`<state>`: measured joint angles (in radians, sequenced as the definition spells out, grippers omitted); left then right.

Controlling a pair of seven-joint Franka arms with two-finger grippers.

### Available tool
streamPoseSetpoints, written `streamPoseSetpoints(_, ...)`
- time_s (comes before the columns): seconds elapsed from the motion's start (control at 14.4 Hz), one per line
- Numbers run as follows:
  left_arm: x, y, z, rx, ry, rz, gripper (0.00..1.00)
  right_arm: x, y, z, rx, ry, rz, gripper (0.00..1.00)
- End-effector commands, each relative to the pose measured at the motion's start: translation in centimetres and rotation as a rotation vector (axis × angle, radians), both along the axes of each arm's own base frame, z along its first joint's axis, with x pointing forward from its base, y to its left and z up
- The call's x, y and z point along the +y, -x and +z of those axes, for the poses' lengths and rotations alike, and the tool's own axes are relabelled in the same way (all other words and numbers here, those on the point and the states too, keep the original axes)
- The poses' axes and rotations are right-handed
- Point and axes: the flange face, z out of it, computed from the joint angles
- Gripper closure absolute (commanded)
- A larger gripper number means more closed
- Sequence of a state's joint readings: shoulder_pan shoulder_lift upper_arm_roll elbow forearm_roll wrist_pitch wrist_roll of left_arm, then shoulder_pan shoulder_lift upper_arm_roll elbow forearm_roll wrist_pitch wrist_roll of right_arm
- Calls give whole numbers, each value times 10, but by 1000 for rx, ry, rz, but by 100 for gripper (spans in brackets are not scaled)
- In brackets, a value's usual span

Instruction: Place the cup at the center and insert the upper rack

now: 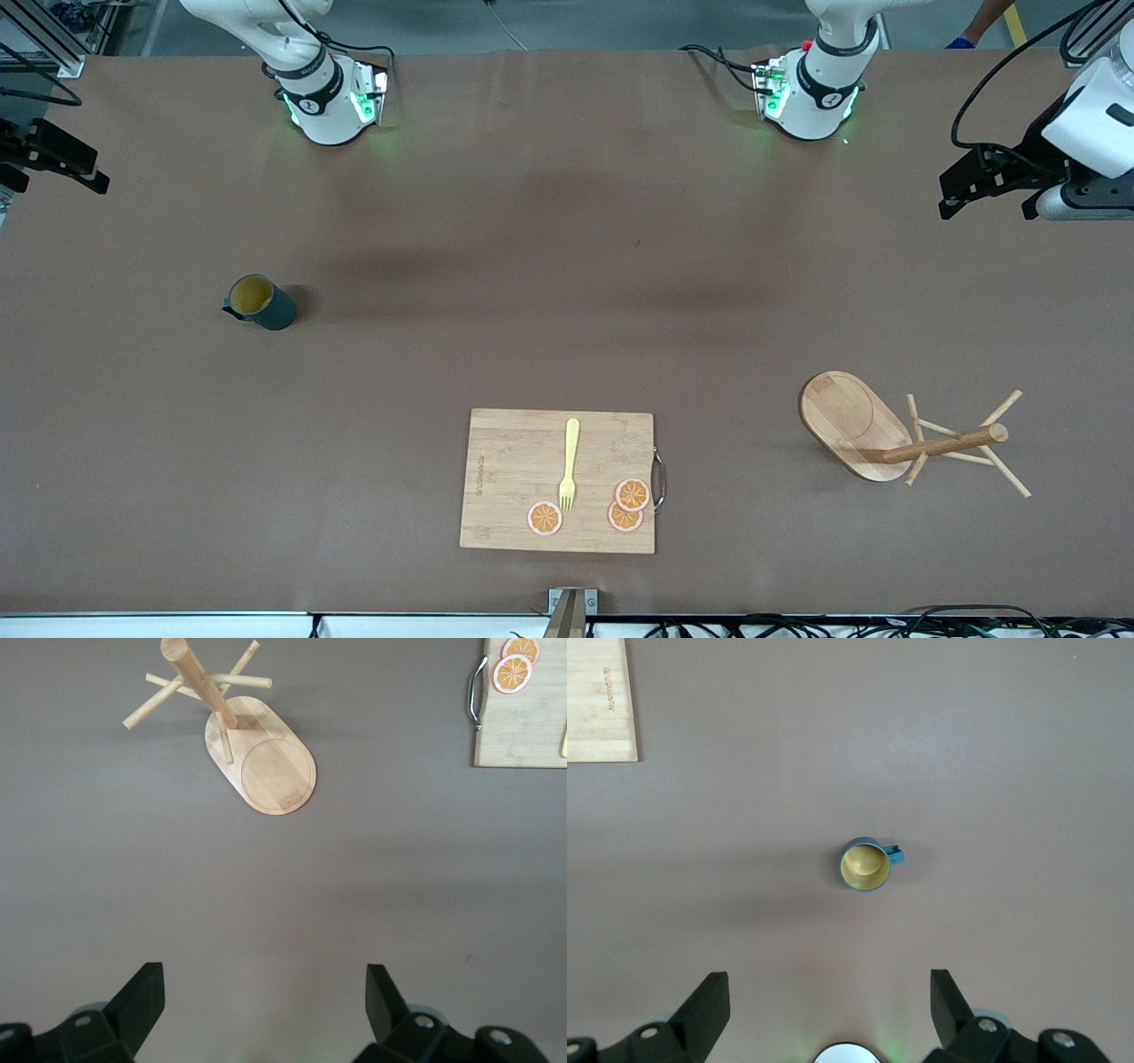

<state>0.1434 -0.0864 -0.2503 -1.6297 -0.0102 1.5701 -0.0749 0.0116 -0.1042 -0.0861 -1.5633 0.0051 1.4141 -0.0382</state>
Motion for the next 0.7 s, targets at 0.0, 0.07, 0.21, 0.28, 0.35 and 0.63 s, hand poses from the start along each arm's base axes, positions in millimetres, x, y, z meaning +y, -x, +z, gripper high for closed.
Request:
streamPoseSetpoints(0.0,3,4,8,-9,-49,2,0,-4,11,1,-1,-4,9,0)
streamPoseSetpoints(0.07,3,3,9,-10,-48,2,0,-3,11,1,1,-17,7,0)
streamPoseSetpoints(0.21,4,2,13,-19,-51,3,0,0,12,0,6,-28,13,0)
streamPoseSetpoints(0.28,4,0,14,-23,-59,1,0,0,11,1,3,-27,13,0)
streamPoseSetpoints(0.35,4,0,17,-31,-67,-2,0,0,11,4,-2,-27,19,0)
streamPoseSetpoints(0.63,7,-2,13,-20,-67,-8,0,-5,-20,-31,45,-5,9,0)
